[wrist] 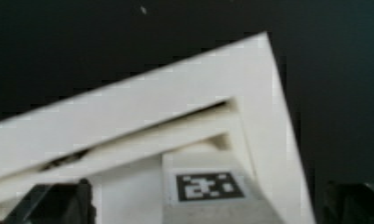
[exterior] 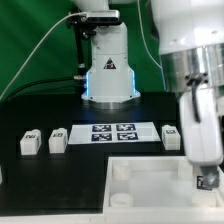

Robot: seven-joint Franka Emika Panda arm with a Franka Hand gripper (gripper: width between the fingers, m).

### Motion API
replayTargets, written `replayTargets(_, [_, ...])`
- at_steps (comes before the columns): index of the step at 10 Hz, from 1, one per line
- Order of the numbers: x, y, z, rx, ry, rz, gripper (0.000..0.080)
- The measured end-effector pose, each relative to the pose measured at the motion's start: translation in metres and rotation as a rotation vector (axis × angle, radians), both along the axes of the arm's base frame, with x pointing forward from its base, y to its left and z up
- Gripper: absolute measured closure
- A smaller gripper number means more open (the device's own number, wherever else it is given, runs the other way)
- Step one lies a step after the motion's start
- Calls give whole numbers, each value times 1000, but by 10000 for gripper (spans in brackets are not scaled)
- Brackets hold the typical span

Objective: Assemble one leg

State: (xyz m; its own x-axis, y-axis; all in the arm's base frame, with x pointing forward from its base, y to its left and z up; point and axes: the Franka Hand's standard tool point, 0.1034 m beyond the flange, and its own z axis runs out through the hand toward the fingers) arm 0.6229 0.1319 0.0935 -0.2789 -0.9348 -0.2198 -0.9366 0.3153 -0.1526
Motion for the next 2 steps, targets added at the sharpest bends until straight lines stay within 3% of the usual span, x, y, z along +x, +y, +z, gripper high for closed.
replayTargets(1, [0, -1, 4, 1, -5, 5, 151])
replayTargets(2, [-1, -1, 0, -2, 1, 9, 150])
